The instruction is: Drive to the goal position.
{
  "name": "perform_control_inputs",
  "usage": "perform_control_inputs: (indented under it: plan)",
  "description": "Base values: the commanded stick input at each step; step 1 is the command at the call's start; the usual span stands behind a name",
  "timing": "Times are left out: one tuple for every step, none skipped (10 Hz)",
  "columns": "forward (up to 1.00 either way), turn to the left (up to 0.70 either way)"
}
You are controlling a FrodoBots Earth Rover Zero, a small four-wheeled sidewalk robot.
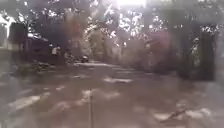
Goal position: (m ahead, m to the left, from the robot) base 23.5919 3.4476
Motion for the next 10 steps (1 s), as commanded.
perform_control_inputs:
  plan:
    - [1.0, 0.02]
    - [1.0, 0.0]
    - [1.0, 0.0]
    - [1.0, 0.0]
    - [1.0, 0.0]
    - [1.0, 0.0]
    - [1.0, 0.0]
    - [1.0, 0.0]
    - [1.0, 0.0]
    - [1.0, 0.0]
